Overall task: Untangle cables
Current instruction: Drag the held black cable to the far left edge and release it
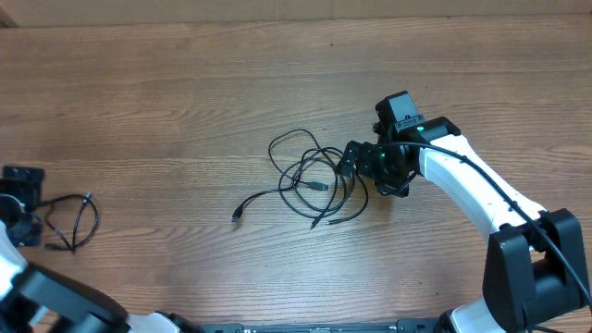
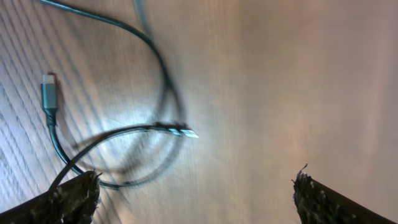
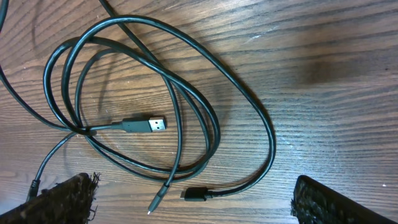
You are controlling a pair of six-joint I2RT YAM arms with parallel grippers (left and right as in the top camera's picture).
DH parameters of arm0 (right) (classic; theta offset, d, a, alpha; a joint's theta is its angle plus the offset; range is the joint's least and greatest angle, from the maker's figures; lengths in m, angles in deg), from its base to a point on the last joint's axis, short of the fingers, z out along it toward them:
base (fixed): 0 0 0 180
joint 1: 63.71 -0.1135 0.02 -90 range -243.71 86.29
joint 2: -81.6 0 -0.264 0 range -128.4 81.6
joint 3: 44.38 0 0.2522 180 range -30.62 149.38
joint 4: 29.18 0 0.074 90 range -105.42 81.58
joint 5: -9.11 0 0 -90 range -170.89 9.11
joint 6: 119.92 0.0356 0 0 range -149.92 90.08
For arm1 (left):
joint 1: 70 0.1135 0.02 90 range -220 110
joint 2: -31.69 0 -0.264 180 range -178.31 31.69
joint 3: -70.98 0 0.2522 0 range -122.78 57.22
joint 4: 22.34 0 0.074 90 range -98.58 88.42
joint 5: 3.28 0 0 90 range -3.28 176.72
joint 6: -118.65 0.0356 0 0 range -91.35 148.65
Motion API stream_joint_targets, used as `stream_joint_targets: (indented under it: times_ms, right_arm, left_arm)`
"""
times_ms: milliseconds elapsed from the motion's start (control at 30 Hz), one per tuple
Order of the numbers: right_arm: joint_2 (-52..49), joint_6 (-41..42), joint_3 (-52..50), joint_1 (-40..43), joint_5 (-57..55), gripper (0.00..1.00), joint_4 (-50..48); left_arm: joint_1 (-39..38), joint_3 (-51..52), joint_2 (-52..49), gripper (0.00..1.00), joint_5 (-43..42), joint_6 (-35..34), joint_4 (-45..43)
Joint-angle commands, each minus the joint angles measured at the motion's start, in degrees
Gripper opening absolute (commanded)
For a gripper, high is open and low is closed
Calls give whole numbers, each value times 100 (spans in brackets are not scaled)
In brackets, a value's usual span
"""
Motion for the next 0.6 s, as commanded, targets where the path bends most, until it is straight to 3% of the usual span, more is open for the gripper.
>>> stream_joint_targets:
  times_ms: [0, 333, 567]
  right_arm:
    - [-13, -44, -46, -24, 9, 100, -28]
    - [-13, -44, -46, -24, 9, 100, -28]
    - [-13, -46, -46, -22, 9, 100, -28]
  left_arm:
    - [7, -514, 702, 100, -273, -79, 328]
    - [-487, -691, 2068, 99, -2371, -107, 772]
    - [-1661, -691, 2127, 100, -3268, 1049, 1182]
